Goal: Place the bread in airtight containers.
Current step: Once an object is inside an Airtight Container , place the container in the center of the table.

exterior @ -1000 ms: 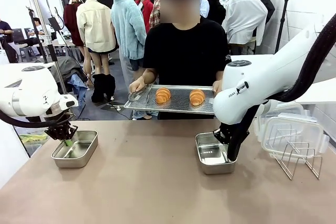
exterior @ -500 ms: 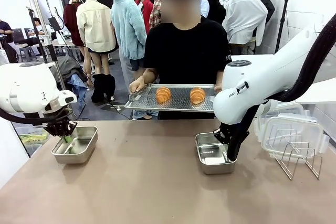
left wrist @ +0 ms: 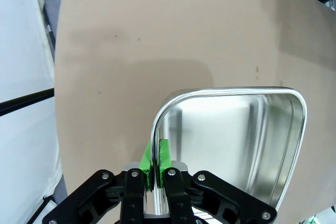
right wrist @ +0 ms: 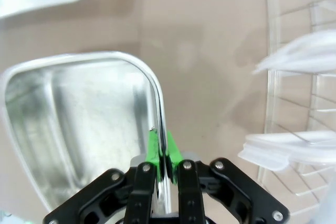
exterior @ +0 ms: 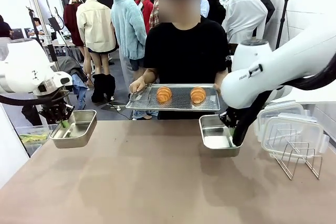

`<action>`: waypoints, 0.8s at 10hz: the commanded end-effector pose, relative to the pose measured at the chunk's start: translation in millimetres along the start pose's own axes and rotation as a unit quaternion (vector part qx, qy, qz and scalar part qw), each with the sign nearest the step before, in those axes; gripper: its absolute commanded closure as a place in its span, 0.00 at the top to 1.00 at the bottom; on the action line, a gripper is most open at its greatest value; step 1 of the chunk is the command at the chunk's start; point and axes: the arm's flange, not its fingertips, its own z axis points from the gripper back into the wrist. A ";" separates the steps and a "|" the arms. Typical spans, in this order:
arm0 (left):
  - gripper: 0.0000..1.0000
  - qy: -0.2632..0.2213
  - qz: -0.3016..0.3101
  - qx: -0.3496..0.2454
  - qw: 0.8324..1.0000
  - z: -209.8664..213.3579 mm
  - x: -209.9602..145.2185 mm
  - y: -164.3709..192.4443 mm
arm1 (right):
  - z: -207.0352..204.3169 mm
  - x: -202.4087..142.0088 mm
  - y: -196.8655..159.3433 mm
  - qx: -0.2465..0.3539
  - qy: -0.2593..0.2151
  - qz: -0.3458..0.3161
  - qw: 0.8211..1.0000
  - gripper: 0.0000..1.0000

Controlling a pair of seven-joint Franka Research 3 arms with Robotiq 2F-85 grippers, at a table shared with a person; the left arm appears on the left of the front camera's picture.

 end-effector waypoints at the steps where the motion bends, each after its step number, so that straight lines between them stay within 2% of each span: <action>1: 0.00 0.014 0.001 -0.039 0.999 7.2 -3.0 -9.1 | 19.5 -8.9 -29.7 0.045 0.003 -0.017 0.999 0.00; 3: 0.00 0.015 0.001 -0.066 0.998 9.7 -9.8 -26.0 | 23.9 -7.1 -41.8 0.069 0.016 -0.014 0.997 0.00; 5: 0.00 0.020 0.001 -0.063 0.998 11.1 -20.9 -42.8 | 27.9 -7.7 -41.1 0.071 0.021 -0.017 0.997 0.00; 7: 0.00 0.005 -0.002 -0.072 0.997 14.5 -25.9 -42.5 | 31.7 -8.8 -41.0 0.072 0.014 -0.011 0.997 0.00; 8: 0.00 0.020 -0.003 -0.058 0.998 4.6 -15.3 -46.0 | 24.4 -6.0 -40.2 0.059 0.017 -0.021 0.998 0.00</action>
